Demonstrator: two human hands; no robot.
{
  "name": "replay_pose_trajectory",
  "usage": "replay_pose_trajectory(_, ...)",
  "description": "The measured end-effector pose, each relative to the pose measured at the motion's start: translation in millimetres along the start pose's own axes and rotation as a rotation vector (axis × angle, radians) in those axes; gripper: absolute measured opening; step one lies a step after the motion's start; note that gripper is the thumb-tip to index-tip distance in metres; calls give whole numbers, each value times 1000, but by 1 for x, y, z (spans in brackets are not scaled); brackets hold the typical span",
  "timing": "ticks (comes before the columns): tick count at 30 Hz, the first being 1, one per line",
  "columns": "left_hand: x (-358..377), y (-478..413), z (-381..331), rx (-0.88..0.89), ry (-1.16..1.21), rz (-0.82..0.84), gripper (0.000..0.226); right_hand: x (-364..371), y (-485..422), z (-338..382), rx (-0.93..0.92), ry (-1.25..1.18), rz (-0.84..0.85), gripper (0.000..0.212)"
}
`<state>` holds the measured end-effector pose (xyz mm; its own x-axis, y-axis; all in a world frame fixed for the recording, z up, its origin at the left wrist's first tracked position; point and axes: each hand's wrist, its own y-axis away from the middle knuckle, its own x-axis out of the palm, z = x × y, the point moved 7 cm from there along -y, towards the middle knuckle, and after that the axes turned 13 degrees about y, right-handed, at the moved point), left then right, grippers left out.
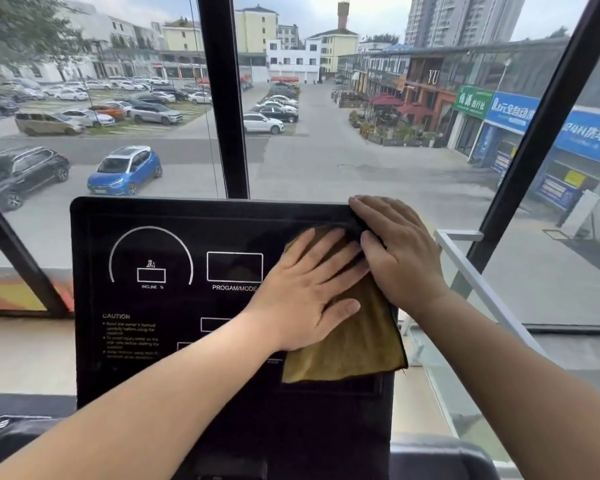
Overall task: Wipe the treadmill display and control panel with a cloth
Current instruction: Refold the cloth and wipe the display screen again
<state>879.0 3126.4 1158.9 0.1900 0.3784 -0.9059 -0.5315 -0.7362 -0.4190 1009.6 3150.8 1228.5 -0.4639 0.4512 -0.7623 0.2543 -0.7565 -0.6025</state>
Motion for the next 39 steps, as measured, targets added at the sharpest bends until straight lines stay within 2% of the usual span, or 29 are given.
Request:
replay_pose_trajectory(3, 29, 23, -30, -27, 21, 47, 72, -6, 0, -2, -18, -35, 67, 50)
replay_pose_trajectory(5, 48, 43, -47, 93, -19, 144, 73, -11, 7, -3, -38, -10, 98, 50)
replay_pose_trajectory(8, 35, 33, -33, 265, -80, 254, 67, -18, 24, -16, 23, -15, 35, 49)
replay_pose_trajectory(9, 19, 16, -22, 253, -84, 214, 64, -18, 31, -22, 67, -39, 26, 48)
replay_pose_trajectory(12, -21, -32, 5, 45, -38, 39, 62, -14, 46, -36, 191, -121, 43, 48)
replay_pose_trajectory(14, -18, -41, -7, -43, -9, -23, 68, -11, 54, -40, 253, -155, 35, 47)
replay_pose_trajectory(16, 8, -27, -36, -39, -5, -21, 74, -8, 66, -43, 313, -201, 15, 44)
replay_pose_trajectory(18, 46, 9, -68, 41, 1, 53, 77, -5, 83, -49, 389, -260, 3, 42)
replay_pose_trajectory(22, 102, 75, -101, 278, -68, 316, 76, 10, 123, -60, 479, -293, 56, 40)
replay_pose_trajectory(24, 86, 59, -88, 348, -87, 286, 71, 16, 138, -61, 492, -291, 80, 38)
replay_pose_trajectory(25, 70, 41, -76, 316, -93, 220, 69, 19, 144, -59, 499, -297, 93, 38)
replay_pose_trajectory(29, 19, -12, -35, -22, -65, -24, 70, 24, 159, -54, 554, -370, 114, 35)
replay_pose_trajectory(32, 43, 11, -63, -133, 71, -23, 79, 26, 165, -50, 547, -381, 123, 33)
replay_pose_trajectory(36, 117, 97, -116, -30, 104, 155, 77, 32, 181, -51, 592, -291, 151, 38)
replay_pose_trajectory(39, 135, 123, -123, 57, 63, 213, 71, 36, 188, -46, 592, -282, 131, 37)
